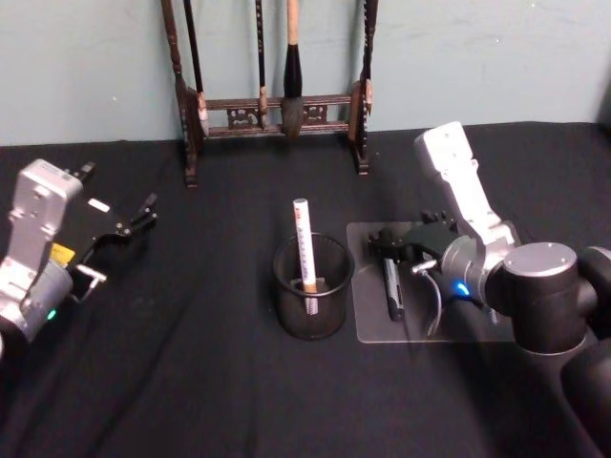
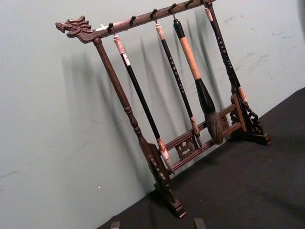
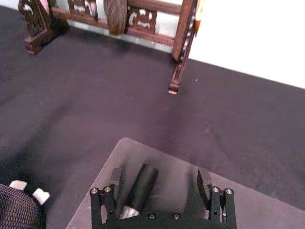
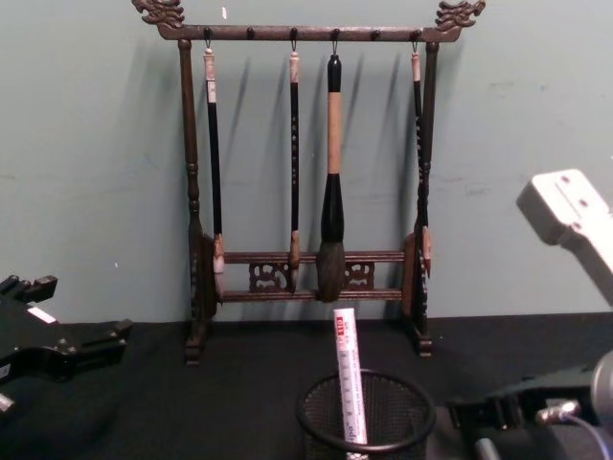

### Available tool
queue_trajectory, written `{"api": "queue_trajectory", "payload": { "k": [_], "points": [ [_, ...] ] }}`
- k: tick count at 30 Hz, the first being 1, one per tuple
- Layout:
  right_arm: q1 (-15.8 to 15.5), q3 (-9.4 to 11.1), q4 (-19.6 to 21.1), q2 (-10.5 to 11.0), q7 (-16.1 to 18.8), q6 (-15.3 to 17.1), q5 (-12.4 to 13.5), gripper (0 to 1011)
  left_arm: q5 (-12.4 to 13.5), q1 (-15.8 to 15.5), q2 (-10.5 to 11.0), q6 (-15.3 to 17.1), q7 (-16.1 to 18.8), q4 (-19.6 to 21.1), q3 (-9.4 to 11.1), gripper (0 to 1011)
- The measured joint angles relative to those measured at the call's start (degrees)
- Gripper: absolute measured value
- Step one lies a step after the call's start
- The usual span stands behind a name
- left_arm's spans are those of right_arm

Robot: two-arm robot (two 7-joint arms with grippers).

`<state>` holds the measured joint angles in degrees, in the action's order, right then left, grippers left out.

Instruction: Pick up the water-based marker from the table and place it into the pen holder.

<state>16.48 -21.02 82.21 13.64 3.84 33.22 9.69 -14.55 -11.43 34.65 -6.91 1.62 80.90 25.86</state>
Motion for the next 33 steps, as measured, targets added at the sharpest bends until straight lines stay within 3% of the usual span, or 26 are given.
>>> {"api": "queue_trajectory", "payload": {
  "k": [12,33],
  "points": [
    [0.2,0.0,-1.5,-1.6,0.7,0.6,-1.3,1002,0.0,0.0,0.0,0.0,0.0,0.0,0.0,1001],
    [-0.1,2.0,-2.3,-3.4,3.0,1.4,-2.7,1002,0.0,0.0,0.0,0.0,0.0,0.0,0.0,1001]
  ]
}}
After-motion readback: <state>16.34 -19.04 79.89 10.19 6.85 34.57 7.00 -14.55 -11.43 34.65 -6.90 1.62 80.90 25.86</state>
